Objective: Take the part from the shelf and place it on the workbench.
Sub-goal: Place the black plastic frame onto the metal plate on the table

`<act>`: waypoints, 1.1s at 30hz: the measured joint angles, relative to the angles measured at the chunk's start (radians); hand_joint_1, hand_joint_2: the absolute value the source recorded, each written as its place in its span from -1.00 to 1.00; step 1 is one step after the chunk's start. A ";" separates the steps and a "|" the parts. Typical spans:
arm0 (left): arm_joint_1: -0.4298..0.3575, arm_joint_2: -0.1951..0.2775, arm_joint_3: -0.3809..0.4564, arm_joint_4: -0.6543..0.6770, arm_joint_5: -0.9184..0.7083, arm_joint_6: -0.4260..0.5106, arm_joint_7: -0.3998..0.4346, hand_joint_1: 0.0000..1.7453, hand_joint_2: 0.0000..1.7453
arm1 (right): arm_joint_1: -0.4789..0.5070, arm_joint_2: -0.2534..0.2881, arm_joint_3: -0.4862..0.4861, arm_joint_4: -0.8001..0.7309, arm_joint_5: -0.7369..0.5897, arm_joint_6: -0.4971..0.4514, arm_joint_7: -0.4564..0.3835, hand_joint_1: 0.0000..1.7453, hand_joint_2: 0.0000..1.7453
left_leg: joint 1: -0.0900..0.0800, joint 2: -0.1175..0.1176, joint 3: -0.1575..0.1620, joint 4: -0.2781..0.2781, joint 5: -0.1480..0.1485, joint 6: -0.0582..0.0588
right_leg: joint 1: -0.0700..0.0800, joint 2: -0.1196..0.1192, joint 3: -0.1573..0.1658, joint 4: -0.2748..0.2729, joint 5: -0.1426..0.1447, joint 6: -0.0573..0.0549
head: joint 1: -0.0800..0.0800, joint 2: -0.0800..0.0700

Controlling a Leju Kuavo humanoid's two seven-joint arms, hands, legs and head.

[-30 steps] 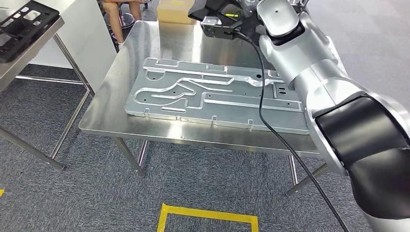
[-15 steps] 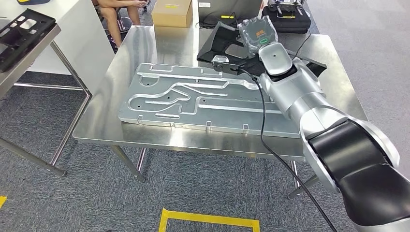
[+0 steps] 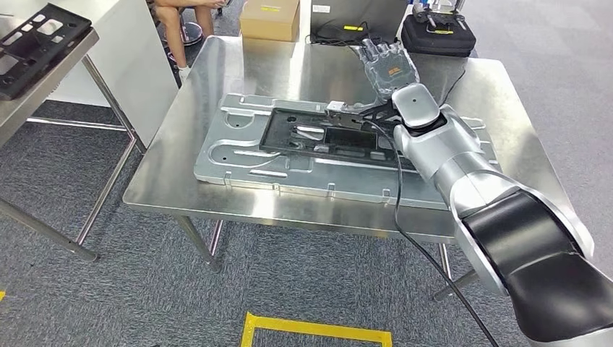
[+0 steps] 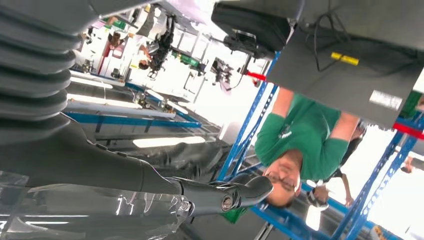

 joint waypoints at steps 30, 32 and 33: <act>0.009 -0.003 0.033 0.000 0.053 0.007 0.042 -1.00 -1.00 | -0.141 -0.017 -0.120 -0.435 -0.015 0.087 -0.086 -1.00 -1.00 | 0.001 -0.001 -0.003 0.010 -0.010 -0.001 | 0.005 -0.002 0.020 -0.010 -0.018 -0.006 | 0.000 0.000; 0.014 -0.003 0.038 0.000 0.053 0.014 0.058 -1.00 -1.00 | -0.148 -0.040 -0.123 -0.491 -0.031 0.100 -0.096 -1.00 -1.00 | -0.001 -0.002 0.000 0.011 -0.011 -0.001 | 0.006 -0.002 0.002 0.026 -0.009 -0.008 | 0.000 0.000; 0.016 -0.003 0.041 0.000 0.051 0.017 0.065 -1.00 -1.00 | -0.151 -0.054 -0.125 -0.519 -0.042 0.100 -0.100 -1.00 -1.00 | -0.002 -0.003 0.003 0.011 -0.012 -0.001 | 0.006 -0.002 0.023 -0.021 0.025 -0.011 | 0.000 0.000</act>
